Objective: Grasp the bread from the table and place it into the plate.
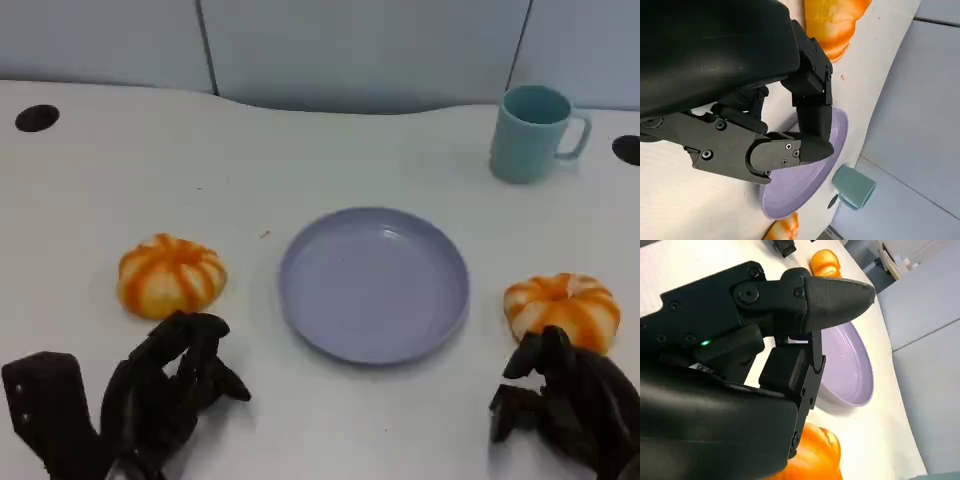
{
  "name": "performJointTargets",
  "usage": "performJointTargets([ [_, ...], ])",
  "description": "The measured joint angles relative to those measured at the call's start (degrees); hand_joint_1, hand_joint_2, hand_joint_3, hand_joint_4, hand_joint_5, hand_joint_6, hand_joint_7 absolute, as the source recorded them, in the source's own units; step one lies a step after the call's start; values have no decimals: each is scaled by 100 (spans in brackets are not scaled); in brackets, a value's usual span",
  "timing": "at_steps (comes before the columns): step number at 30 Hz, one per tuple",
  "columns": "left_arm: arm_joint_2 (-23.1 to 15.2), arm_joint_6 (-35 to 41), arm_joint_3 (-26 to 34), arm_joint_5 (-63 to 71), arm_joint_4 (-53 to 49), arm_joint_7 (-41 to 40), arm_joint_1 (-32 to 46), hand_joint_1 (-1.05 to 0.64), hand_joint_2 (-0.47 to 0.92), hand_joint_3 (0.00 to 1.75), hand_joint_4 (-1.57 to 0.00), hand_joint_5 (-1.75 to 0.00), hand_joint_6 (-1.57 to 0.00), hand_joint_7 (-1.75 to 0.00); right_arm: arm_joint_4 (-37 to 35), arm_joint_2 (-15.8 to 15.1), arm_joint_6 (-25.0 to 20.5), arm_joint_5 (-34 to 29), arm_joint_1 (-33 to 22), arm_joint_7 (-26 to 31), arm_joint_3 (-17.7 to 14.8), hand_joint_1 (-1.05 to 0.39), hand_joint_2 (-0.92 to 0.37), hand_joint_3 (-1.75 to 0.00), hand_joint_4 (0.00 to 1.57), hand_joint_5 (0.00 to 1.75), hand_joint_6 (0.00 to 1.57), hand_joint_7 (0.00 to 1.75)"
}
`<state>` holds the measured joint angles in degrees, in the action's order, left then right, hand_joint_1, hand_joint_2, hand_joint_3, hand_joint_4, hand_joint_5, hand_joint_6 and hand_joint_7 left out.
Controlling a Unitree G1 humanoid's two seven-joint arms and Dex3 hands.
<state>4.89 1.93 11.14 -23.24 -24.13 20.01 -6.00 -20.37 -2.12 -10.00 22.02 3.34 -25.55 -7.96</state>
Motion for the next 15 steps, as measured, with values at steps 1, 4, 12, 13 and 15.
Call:
performJointTargets([
  [1,0,0,1,-1,0,0,0,-50,85,51,-73,-175,-53,-145,0,0,4,-3,0,0,2,-47,-92,-44,133,117,127,98],
  [4,0,0,5,-5,-1,1,0,-50,85,52,-73,-175,-54,-145,-4,0,21,-16,0,0,8,-49,-92,-44,134,116,127,98],
  [12,-1,0,1,1,-1,0,-1,-51,84,54,-74,-175,-55,-145,-9,0,-4,9,8,0,-1,-47,-92,-45,133,116,127,98],
  [13,-4,0,-3,7,-1,0,-1,-51,84,54,-73,-175,-54,-146,-7,0,-16,11,12,0,-3,-47,-92,-45,133,116,127,98],
  [15,-12,-2,-12,14,-1,0,-1,-51,84,54,-73,-175,-53,-146,-7,-2,-17,5,12,-1,-1,-47,-92,-45,133,117,126,98],
])
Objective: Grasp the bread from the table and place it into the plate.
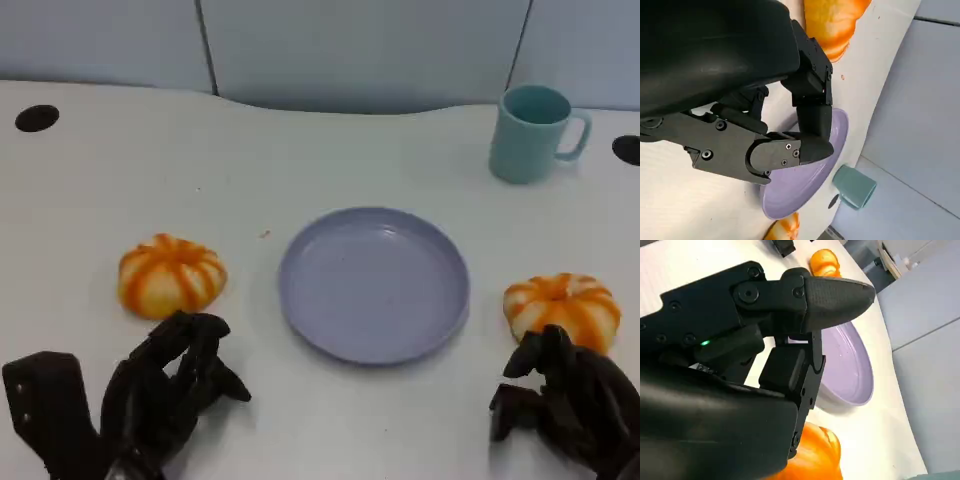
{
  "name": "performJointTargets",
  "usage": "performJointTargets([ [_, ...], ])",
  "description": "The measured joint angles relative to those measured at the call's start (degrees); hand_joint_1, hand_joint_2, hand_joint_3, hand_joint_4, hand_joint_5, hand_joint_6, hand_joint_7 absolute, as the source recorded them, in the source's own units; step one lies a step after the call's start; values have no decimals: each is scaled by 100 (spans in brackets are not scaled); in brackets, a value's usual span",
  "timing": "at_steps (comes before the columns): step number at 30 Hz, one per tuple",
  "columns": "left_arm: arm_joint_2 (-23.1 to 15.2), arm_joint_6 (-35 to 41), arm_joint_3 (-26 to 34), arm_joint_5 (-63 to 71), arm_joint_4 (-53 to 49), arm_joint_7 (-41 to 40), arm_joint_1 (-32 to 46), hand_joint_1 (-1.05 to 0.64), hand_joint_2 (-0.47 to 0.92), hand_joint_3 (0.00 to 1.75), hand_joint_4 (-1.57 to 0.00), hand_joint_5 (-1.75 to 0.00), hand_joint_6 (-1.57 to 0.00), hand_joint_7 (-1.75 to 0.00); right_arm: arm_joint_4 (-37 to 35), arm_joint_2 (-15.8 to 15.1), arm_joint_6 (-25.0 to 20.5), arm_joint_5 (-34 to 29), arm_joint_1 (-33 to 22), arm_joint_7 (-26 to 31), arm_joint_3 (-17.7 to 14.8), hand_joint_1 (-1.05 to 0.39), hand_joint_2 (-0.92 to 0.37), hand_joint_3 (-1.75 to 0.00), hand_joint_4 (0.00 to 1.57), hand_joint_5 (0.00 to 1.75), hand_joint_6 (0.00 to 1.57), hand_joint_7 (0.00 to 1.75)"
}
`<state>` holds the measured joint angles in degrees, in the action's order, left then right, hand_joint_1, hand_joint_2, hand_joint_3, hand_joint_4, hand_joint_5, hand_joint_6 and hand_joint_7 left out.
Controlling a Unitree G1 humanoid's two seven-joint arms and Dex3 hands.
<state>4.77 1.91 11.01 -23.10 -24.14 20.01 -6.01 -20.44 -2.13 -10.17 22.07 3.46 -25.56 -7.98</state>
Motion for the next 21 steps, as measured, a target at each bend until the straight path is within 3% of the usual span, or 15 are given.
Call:
performJointTargets([
  [6,-9,-222,-53,169,-60,1,0,-51,85,54,-74,-175,-52,-148,-7,-1,28,-12,0,-6,7,-48,-92,-45,132,117,125,99],
  [7,-9,-233,-54,175,-64,1,0,-52,89,43,-62,-160,-53,-125,-7,-1,29,-12,0,-6,7,-47,-92,-45,132,117,124,99],
  [9,-19,-810,-105,425,-205,2,3,-52,91,37,-55,-152,-56,-110,-7,0,33,-15,2,-4,12,-47,-92,-45,131,117,124,99],
  [10,-27,-1202,-126,561,-280,2,-1,-52,92,40,-50,-132,-54,-86,-7,0,34,-19,2,0,14,-47,-92,-45,132,118,124,99],
  [12,-109,-2040,-208,929,-508,-2,-44,-53,92,41,-48,-113,-55,-62,-8,6,55,-17,4,-2,19,-48,-92,-44,132,118,124,99],
  [13,-179,-2502,-258,1170,-658,-13,-69,-57,92,42,-39,-98,-52,-45,-13,10,76,-18,4,-3,25,-48,-92,-44,132,118,124,100],
  [17,-744,-4100,-585,2790,-1217,-788,-278,-66,92,43,-16,-77,-42,-16,-17,18,95,-30,6,16,41,-47,-92,-45,132,117,125,100],
  [20,-1311,-4616,-863,4325,-1337,-1969,-499,-67,92,41,-9,-71,-39,-10,-16,26,85,-21,13,50,41,-46,-92,-43,133,116,125,99],
  [21,-1497,-4740,-974,4791,-1387,-2402,-570,-66,92,37,-5,-62,-33,-6,-16,26,69,-17,19,73,40,-47,-92,-43,133,116,125,99],
])
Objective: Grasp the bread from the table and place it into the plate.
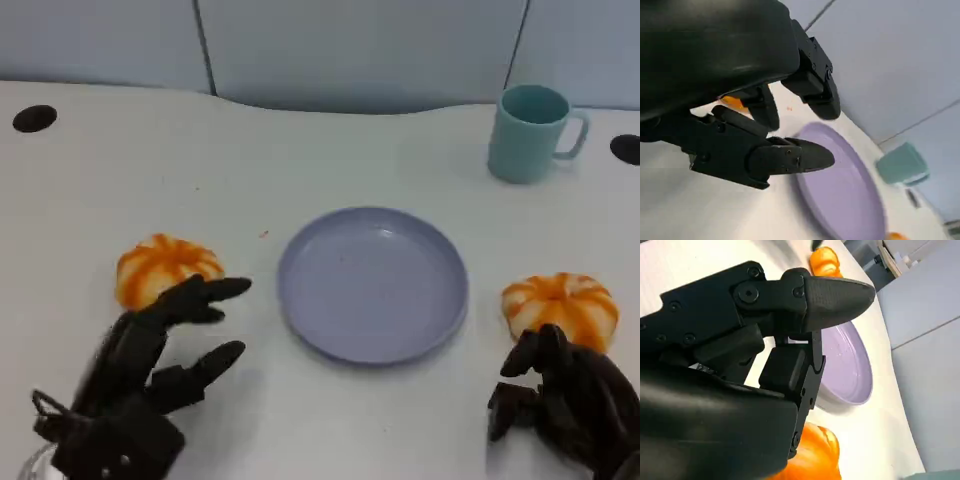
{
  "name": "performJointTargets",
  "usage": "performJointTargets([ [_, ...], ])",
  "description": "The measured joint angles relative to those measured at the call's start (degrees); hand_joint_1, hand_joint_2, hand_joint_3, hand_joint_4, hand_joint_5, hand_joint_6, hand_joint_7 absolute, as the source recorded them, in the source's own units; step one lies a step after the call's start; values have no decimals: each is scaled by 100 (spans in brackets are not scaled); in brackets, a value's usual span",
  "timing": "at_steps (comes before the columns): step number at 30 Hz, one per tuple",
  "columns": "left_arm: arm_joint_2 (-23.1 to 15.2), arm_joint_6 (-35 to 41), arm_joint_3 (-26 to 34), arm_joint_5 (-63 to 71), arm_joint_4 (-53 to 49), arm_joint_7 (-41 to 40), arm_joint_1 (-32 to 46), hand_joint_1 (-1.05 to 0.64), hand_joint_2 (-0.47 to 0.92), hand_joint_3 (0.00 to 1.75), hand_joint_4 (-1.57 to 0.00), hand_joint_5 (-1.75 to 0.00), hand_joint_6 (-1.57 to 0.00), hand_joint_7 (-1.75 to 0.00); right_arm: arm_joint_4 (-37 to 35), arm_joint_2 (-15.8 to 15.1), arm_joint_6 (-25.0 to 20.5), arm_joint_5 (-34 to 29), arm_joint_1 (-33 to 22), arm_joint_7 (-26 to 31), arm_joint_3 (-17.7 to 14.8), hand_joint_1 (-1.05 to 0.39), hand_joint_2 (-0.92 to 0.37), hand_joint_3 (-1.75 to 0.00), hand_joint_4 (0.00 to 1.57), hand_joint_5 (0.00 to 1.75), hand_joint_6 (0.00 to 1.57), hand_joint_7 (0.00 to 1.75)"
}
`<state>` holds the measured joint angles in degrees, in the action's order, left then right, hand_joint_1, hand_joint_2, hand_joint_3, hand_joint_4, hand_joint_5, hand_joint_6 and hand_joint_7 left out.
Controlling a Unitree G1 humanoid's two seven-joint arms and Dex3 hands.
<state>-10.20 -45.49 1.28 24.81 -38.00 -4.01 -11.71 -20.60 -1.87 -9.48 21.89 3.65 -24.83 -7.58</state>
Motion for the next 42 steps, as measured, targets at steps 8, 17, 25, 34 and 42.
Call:
performJointTargets([
  [8,-871,499,-891,2087,72,-2121,-421,-66,92,33,-3,-49,-28,-2,7,-14,-132,9,46,25,-7,-48,-92,-43,132,115,125,99],
  [17,-1712,3014,-1787,4135,1791,-836,-925,-80,88,3,0,0,-6,0,1,-2,-16,-12,20,13,-3,-48,-92,-45,133,115,126,98],
  [25,-1690,3193,-2373,3926,1103,-434,-1454,-69,82,0,0,0,-4,0,-7,-4,-58,30,26,-41,-31,-46,-92,-45,132,116,124,99],
  [34,-1590,3171,-2934,3748,-290,-380,-2377,-66,83,1,0,0,-1,0,-11,-1,-38,21,16,-44,-28,-48,-92,-44,132,116,124,99],
  [42,-961,3139,-3540,3615,-2563,-764,-3315,-68,83,1,0,0,0,0,3,0,-29,26,7,-48,-29,-47,-92,-43,132,116,124,99],
])
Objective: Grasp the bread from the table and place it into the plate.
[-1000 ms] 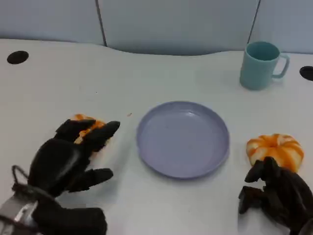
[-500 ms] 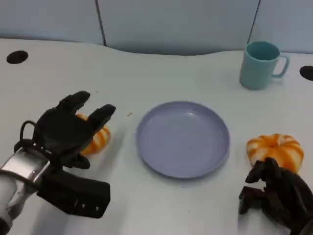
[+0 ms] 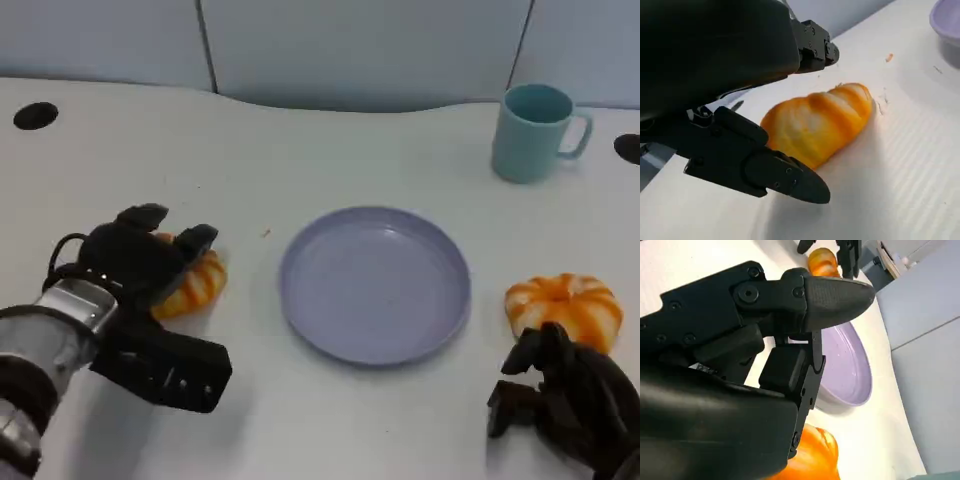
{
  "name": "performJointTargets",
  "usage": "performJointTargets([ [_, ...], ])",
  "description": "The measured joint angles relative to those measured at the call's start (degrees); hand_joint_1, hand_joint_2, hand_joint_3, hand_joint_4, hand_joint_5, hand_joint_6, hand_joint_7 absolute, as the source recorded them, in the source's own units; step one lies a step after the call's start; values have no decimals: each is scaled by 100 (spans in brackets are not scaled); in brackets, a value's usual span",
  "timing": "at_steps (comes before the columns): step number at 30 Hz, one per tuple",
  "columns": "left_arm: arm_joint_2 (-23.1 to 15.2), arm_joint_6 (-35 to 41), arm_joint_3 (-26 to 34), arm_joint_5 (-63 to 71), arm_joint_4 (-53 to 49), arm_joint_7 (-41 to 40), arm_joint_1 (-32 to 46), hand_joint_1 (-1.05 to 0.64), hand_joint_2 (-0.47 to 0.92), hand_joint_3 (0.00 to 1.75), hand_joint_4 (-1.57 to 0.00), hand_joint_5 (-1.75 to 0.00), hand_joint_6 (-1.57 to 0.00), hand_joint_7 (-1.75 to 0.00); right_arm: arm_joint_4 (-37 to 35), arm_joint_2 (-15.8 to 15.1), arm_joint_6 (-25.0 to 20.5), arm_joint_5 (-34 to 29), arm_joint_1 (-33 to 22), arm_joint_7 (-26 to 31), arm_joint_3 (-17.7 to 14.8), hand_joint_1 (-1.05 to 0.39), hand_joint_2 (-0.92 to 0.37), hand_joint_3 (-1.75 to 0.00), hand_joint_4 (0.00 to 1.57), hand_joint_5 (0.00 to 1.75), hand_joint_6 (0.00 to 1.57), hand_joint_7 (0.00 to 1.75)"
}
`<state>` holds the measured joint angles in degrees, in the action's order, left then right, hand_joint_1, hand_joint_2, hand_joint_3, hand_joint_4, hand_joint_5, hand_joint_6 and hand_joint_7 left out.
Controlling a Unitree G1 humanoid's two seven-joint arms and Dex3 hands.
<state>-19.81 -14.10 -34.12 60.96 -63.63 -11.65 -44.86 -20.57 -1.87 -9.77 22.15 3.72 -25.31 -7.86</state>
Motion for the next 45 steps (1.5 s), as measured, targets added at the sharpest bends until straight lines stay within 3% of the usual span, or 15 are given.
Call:
performJointTargets([
  [13,447,85,-431,-415,-1150,141,-674,-75,79,0,0,0,0,0,173,27,-33,1,-114,94,7,-47,-92,-45,131,119,126,100],
  [20,749,437,-398,-715,-1360,609,-884,-68,80,1,-1,-1,-4,-2,323,28,-114,7,-217,84,10,-47,-92,-46,130,120,124,102],
  [29,781,286,-340,-1095,-1418,767,-842,-37,86,1,-34,-12,-31,-4,608,39,-212,31,-458,79,7,-48,-92,-46,129,122,124,103],
  [30,780,272,-339,-1102,-1418,750,-830,-34,88,2,-46,-18,-34,-5,639,39,-231,31,-483,79,9,-48,-92,-45,129,122,123,103],
  [32,779,230,-348,-1099,-1418,615,-811,-29,91,2,-62,-47,-48,-3,690,41,-272,35,-520,80,10,-47,-92,-44,128,122,122,103],
  [34,772,164,-360,-1094,-1414,283,-757,-30,92,8,-63,-109,-80,-9,728,42,-298,44,-549,79,11,-47,-92,-45,128,122,123,104],
  [35,768,117,-373,-1089,-1410,81,-724,-31,92,11,-63,-127,-89,-11,748,41,-311,48,-565,77,10,-48,-92,-45,128,122,123,104],
  [36,767,98,-400,-1081,-1404,-101,-687,-31,92,13,-63,-139,-95,-12,768,42,-326,54,-580,75,9,-48,-92,-45,128,122,123,104],
  [38,767,67,-448,-1072,-1401,-333,-650,-31,92,14,-63,-145,-98,-12,794,42,-336,85,-609,71,2,-48,-92,-45,128,122,123,104],
  [39,767,60,-464,-1071,-1402,-386,-648,-32,92,19,-71,-159,-100,-45,799,41,-339,96,-617,70,2,-48,-92,-45,128,122,123,104],
  [40,765,47,-485,-1060,-1404,-482,-640,-30,92,28,-76,-168,-74,-121,809,41,-341,98,-626,69,3,-48,-92,-44,128,122,123,104],
  [41,762,26,-507,-1042,-1405,-620,-621,-28,92,34,-78,-171,-62,-147,821,42,-349,99,-635,69,4,-48,-92,-44,128,122,123,104],
  [42,760,4,-525,-1038,-1406,-772,-594,-27,92,39,-77,-173,-54,-161,839,42,-367,99,-642,77,7,-48,-92,-44,128,122,123,104],
  [45,759,1,-512,-1068,-1407,-1142,-507,-26,92,41,-74,-174,-51,-170,895,42,-435,93,-653,141,18,-47,-92,-46,128,123,122,105],
])
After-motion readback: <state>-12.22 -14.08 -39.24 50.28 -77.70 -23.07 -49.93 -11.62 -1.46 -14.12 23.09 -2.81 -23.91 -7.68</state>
